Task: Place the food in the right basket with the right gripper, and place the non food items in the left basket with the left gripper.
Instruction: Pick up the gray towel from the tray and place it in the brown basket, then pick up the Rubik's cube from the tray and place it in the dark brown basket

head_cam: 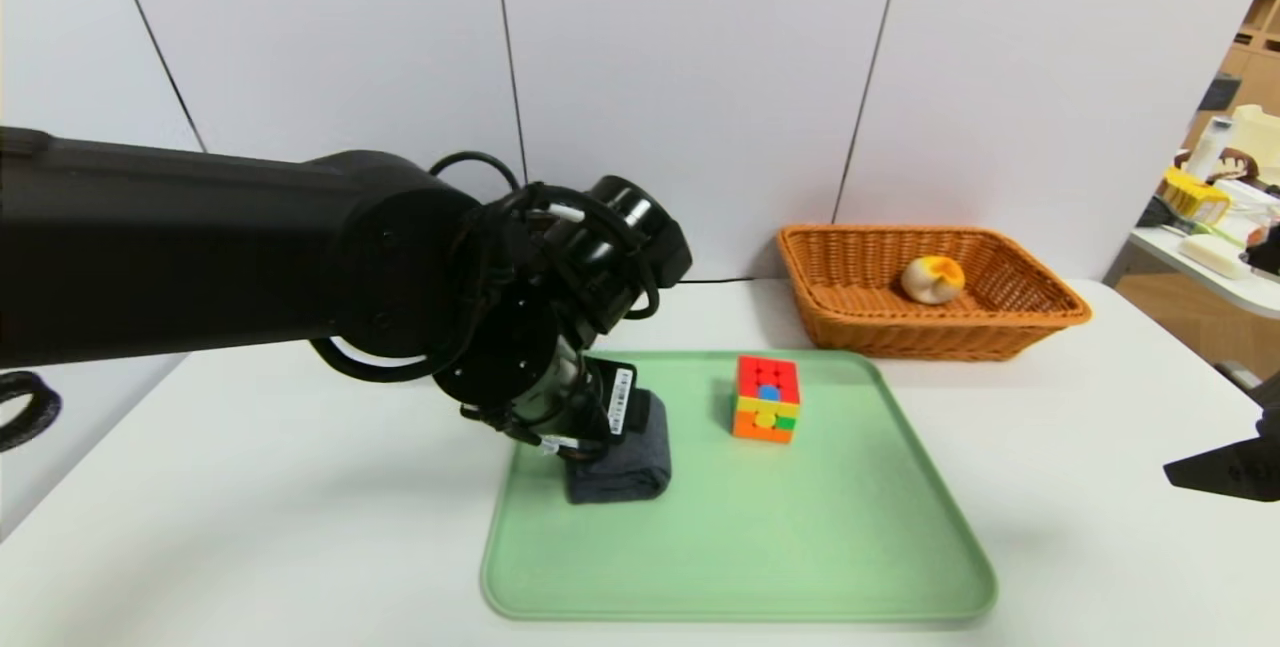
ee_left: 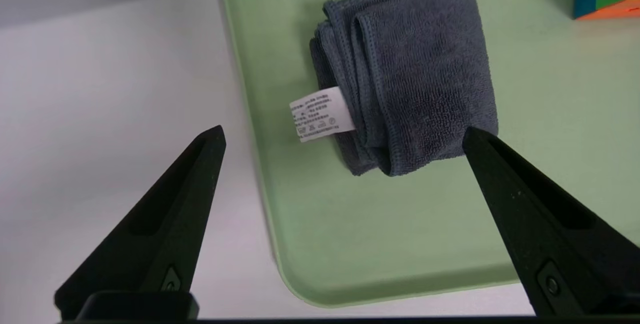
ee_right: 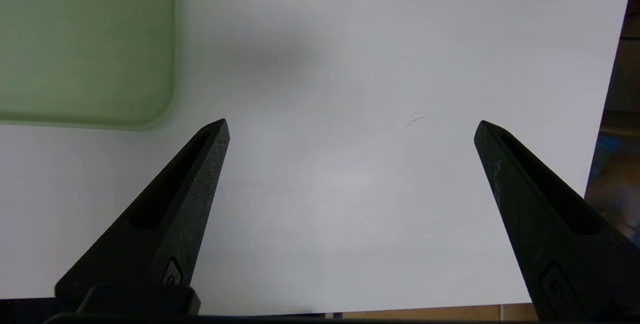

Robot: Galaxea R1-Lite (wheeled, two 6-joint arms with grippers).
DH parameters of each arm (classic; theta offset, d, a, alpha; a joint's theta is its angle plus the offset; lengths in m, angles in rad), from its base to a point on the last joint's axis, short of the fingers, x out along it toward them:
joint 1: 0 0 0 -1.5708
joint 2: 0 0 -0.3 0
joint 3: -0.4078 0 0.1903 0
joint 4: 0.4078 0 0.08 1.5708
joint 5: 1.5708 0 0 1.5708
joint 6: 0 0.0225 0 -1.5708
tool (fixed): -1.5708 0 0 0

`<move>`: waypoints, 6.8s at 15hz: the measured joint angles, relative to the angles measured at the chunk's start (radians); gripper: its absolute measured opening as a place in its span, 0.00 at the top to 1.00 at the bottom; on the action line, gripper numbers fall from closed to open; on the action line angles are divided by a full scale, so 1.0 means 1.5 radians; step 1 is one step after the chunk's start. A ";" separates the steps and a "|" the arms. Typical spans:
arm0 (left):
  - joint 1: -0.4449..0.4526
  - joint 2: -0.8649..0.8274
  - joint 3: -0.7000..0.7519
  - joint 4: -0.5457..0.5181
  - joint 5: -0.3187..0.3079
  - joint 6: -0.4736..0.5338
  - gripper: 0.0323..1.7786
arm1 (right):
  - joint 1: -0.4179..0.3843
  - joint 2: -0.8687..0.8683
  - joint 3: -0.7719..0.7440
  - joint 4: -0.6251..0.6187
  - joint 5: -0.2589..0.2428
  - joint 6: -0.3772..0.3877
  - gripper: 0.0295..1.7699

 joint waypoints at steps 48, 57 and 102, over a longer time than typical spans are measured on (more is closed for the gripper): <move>-0.017 0.053 -0.107 0.084 -0.048 -0.109 0.82 | 0.008 -0.006 0.005 -0.002 0.009 -0.003 0.04; 0.039 -0.060 -0.085 -0.005 -0.015 -0.038 0.82 | 0.007 -0.027 0.017 -0.001 0.009 -0.003 0.04; 0.220 0.116 -0.110 -0.356 0.026 0.163 0.09 | 0.008 0.005 0.040 -0.140 0.011 -0.003 0.04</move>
